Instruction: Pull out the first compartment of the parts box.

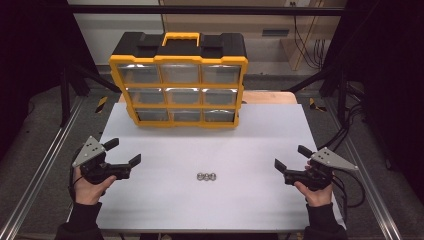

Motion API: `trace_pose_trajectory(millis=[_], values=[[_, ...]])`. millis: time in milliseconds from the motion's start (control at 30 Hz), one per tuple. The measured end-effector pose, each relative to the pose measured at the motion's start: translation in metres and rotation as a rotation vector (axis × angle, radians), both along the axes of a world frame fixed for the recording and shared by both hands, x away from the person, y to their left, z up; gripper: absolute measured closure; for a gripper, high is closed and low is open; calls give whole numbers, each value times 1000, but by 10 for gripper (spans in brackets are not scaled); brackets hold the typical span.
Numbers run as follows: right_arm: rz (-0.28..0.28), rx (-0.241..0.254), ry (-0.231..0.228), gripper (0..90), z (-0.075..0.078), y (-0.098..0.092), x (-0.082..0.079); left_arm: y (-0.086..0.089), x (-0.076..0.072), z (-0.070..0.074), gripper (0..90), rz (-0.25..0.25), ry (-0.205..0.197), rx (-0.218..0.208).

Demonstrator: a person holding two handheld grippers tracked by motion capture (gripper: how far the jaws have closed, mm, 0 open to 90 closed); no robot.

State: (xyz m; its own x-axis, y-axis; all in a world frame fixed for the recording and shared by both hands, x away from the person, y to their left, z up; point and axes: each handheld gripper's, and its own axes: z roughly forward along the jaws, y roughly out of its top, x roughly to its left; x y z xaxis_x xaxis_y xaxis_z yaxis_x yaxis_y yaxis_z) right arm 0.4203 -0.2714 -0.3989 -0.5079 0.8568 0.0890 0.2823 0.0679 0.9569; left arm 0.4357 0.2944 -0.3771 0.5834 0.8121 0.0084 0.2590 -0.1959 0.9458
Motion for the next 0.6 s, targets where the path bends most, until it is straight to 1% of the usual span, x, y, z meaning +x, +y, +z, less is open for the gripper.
trace_pose_trajectory(millis=[67, 167, 367, 600], values=[[0, 5, 2, 20, 0, 0, 0, 0, 0, 1, 36, 3, -2, 0], [3, 0, 1, 21, 0, 0, 0, -1, 1, 1, 36, 6, -5, -2], [2, -11, 7, 21, -2, 3, 1, -1, 7, 2, 36, -1, -3, 29], [4, -17, 8, 23, -3, 5, 2, -5, 12, 6, 37, -14, -2, 50]])
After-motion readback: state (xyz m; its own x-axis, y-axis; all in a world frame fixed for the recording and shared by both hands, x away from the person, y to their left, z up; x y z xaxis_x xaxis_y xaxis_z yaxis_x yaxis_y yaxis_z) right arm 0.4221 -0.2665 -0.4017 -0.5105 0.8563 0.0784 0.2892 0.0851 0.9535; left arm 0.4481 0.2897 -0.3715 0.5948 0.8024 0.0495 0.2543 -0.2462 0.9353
